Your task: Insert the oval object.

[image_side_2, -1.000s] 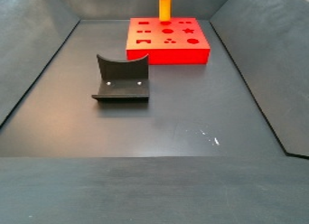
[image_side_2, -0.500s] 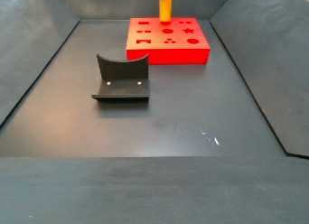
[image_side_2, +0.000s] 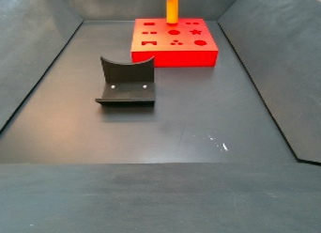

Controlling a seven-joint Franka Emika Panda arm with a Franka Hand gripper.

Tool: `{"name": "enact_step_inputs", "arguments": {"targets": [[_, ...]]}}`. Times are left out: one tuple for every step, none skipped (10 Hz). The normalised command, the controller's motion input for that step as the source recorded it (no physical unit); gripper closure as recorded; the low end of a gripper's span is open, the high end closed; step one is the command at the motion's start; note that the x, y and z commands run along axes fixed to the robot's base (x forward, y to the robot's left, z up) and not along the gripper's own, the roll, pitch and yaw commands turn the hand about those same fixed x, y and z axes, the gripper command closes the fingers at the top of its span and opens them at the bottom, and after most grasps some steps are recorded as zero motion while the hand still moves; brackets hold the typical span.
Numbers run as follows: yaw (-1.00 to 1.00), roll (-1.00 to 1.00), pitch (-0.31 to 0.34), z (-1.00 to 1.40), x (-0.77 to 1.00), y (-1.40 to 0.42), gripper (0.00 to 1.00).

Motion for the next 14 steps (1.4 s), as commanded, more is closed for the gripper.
{"name": "enact_step_inputs", "arguments": {"targets": [[0.28, 0.0, -0.09, -0.23, 0.0, 0.0, 1.0], [0.28, 0.0, -0.096, -0.24, 0.0, 0.0, 1.0], [0.29, 0.0, -0.099, -0.24, -0.01, 0.0, 1.0], [0.33, 0.0, -0.096, -0.24, -0.03, 0.0, 1.0], [0.4, 0.04, -0.08, -0.24, 0.0, 0.0, 1.0], [0.51, 0.13, -0.056, -0.28, 0.0, 0.0, 1.0], [0.62, 0.22, -0.033, -0.37, 0.0, 0.0, 1.0], [0.59, 0.2, -0.036, -0.33, 0.0, 0.0, 1.0], [0.49, 0.1, -0.083, -0.3, 0.0, -0.01, 1.0], [0.47, 0.09, -0.114, -0.38, 0.0, -0.03, 1.0], [0.44, 0.08, -0.146, -0.47, -0.03, -0.03, 1.0], [0.43, 0.09, -0.199, -0.5, -0.09, -0.07, 1.0], [0.44, 0.11, -0.243, -0.6, -0.13, -0.15, 1.0], [0.45, 0.11, -0.264, -0.63, -0.14, -0.16, 1.0]]}}
